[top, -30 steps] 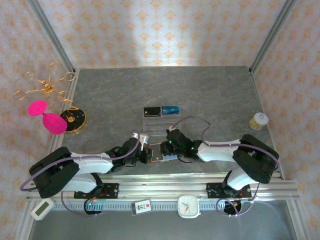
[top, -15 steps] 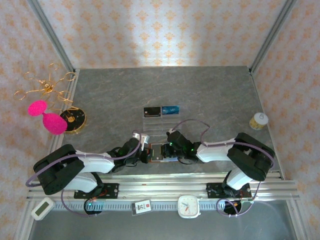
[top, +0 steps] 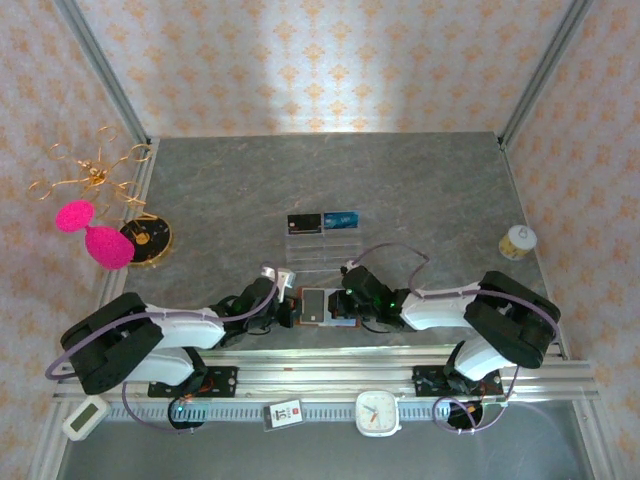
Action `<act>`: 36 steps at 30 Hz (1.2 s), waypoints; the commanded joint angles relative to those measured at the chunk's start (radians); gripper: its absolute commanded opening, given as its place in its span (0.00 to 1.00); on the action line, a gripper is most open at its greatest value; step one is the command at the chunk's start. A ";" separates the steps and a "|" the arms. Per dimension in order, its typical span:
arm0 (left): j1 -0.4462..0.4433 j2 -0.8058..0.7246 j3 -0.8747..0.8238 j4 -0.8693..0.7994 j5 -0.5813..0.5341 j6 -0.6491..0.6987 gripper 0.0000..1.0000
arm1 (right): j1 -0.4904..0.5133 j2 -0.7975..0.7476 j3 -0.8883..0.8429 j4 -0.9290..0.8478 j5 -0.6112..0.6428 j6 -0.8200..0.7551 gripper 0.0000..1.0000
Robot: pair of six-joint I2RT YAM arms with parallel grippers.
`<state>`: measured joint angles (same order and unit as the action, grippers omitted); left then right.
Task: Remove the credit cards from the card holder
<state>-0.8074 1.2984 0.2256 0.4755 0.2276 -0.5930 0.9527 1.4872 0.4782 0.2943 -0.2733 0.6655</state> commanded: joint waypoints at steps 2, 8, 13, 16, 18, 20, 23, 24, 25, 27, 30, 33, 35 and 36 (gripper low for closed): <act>0.001 -0.086 0.015 -0.072 -0.002 0.015 0.00 | 0.001 -0.011 0.000 0.009 -0.029 -0.001 0.08; -0.016 -0.058 0.058 -0.093 -0.013 0.040 0.00 | 0.001 -0.033 0.022 -0.003 -0.079 -0.007 0.15; -0.016 0.030 0.054 -0.047 -0.010 0.042 0.00 | 0.000 -0.012 0.011 0.017 -0.109 0.029 0.14; -0.015 0.062 0.054 -0.042 -0.009 0.042 0.00 | 0.001 0.006 0.008 0.022 -0.103 0.040 0.13; -0.015 0.073 0.051 -0.039 -0.004 0.041 0.00 | 0.001 0.018 0.013 0.019 -0.099 0.040 0.13; -0.016 0.078 0.046 -0.034 0.007 0.035 0.00 | 0.001 0.031 0.021 0.007 -0.089 0.039 0.13; -0.022 0.078 0.034 -0.024 0.016 0.021 0.00 | 0.001 0.042 0.025 0.017 -0.099 0.034 0.13; -0.027 0.077 0.030 -0.020 0.015 0.020 0.00 | 0.001 0.046 0.028 0.018 -0.101 0.033 0.13; -0.031 0.075 0.028 -0.019 0.018 0.016 0.00 | 0.001 0.051 0.031 0.019 -0.105 0.031 0.13; -0.038 0.072 0.026 -0.017 0.017 0.012 0.00 | 0.001 0.062 0.036 0.022 -0.112 0.029 0.14; -0.044 0.072 0.024 -0.013 0.017 0.013 0.00 | 0.001 0.074 0.037 0.037 -0.128 0.029 0.18; -0.046 0.070 0.020 -0.003 0.020 0.013 0.00 | 0.001 0.073 0.034 0.050 -0.134 0.037 0.10; -0.047 0.069 0.016 0.007 0.027 -0.020 0.00 | 0.001 0.076 0.033 0.058 -0.134 0.037 0.05; -0.049 0.070 0.015 0.012 0.029 -0.024 0.00 | 0.000 0.082 0.035 0.060 -0.137 0.039 0.05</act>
<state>-0.8314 1.3567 0.2638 0.4908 0.2157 -0.5877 0.9451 1.5326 0.4992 0.3199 -0.3889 0.7033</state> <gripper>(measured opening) 0.044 0.052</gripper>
